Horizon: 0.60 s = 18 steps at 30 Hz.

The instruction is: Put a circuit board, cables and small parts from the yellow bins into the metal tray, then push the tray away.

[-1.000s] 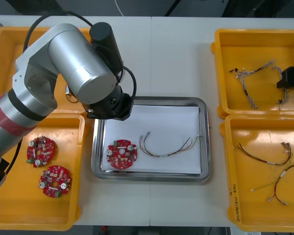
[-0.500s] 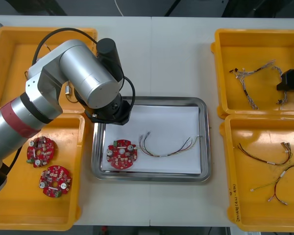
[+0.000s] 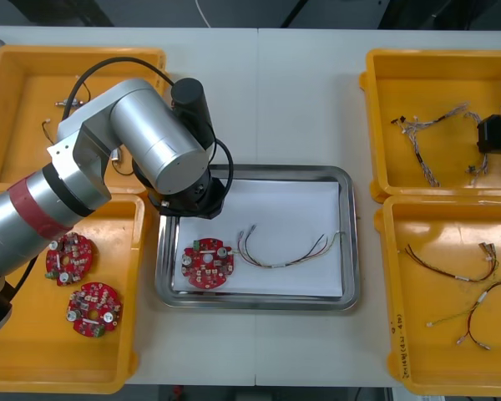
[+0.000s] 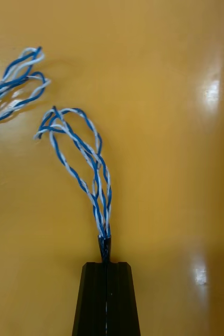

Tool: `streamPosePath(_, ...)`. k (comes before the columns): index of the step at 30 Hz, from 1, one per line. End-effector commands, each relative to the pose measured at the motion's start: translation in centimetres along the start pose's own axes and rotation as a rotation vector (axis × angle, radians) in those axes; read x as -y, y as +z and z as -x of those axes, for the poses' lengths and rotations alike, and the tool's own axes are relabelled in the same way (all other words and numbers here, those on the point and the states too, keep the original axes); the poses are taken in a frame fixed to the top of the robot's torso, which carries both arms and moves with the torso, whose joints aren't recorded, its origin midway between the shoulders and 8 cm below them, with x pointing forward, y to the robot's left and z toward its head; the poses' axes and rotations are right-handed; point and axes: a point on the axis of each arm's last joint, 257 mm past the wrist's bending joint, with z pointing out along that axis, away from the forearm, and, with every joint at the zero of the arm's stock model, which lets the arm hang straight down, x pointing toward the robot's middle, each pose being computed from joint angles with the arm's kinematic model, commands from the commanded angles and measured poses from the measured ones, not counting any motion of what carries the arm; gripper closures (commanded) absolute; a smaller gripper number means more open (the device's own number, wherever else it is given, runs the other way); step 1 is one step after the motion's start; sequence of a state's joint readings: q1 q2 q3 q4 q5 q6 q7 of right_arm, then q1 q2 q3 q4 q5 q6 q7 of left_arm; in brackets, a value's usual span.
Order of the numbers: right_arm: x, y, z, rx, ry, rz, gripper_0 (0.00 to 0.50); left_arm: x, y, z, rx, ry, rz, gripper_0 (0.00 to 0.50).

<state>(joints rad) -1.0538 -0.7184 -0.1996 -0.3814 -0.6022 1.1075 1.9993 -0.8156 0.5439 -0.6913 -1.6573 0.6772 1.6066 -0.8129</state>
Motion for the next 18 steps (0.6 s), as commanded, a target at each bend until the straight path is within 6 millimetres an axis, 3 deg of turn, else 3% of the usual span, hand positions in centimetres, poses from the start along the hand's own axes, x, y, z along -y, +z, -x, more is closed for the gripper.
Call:
streamPosePath(1,0.6,-2.1,1.0,-0.024,-0.068,-0.05,0.5,1.3,-0.3,0.5,0.026,-0.062,-0.005,0.322)
streamPosePath(3,0.7,-4.0,1.6,-0.039,-0.089,-0.062,0.5,1.1,-0.2,0.4,0.028,-0.065,0.0,0.186)
streamPosePath(4,0.7,-4.5,1.9,-0.04,-0.094,-0.064,0.5,1.1,-0.2,0.4,0.028,-0.065,0.0,0.158)
streamPosePath(6,0.4,-6.4,2.4,-0.052,-0.11,-0.063,0.5,1.1,-0.3,0.6,0.032,-0.069,0.002,0.028)
streamPosePath(7,0.3,-6.8,2.4,-0.059,-0.113,-0.061,0.5,1.2,-0.3,0.5,0.03,-0.07,0.0,0.007)
streamPosePath(12,-1.3,-10.8,2.8,-0.089,-0.178,-0.049,0.5,1.4,-0.6,0.7,0.043,-0.078,-0.006,0.0)
streamPosePath(18,-3.6,-14.0,2.3,-0.104,-0.26,-0.038,0.5,1.1,-2.4,1.2,0.064,-0.089,-0.007,0.0)
